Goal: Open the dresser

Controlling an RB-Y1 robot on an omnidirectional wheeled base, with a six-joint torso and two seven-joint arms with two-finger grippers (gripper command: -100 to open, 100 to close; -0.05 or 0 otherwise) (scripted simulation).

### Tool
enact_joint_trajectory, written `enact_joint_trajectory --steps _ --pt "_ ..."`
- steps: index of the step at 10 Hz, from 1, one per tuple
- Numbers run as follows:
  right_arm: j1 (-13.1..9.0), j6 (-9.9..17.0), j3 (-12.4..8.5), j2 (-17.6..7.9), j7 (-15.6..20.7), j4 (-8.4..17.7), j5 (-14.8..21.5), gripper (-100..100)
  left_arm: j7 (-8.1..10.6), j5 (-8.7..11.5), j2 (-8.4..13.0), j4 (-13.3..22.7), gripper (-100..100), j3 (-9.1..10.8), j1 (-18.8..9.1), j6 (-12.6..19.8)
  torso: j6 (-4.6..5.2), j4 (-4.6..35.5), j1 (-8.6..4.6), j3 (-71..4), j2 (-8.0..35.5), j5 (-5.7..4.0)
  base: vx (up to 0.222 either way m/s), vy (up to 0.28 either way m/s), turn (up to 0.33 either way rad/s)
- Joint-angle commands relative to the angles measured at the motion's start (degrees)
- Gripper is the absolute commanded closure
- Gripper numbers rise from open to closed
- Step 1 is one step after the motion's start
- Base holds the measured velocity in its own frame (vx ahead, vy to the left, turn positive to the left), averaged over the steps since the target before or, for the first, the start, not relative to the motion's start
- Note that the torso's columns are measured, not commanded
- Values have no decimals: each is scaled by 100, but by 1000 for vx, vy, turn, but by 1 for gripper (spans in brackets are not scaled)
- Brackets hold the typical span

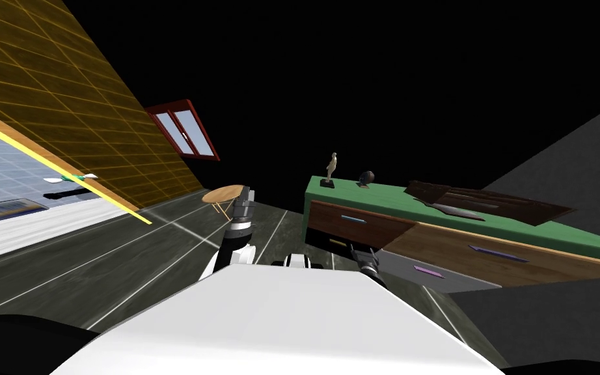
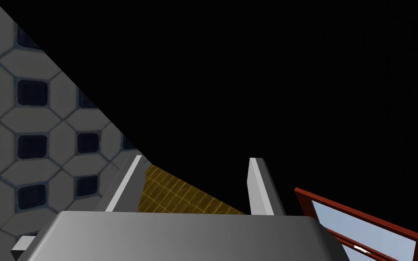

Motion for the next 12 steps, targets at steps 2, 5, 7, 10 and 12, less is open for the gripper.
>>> enact_joint_trajectory --steps 2,5,7,10,12 --pt "4 484 13 -71 88 278 592 -100 0 0 0 0 0 0 0 0 0 3 6 7 10 2 82 55 49" --pt "13 760 36 -139 65 485 1026 -100 0 0 0 0 0 0 -1 0 0 3 2 6 8 0 49 29 34" --pt "21 1026 57 -209 43 687 1333 -100 0 0 0 0 0 0 0 0 1 0 9 0 0 3 71 41 44" --pt "28 1282 78 -279 21 881 1763 -100 0 0 0 0 0 0 -1 0 0 2 5 5 7 1 51 33 34" --pt "35 1526 98 -352 1 1066 2104 -100 0 0 0 0 0 0 0 0 1 0 7 0 0 2 76 36 40"
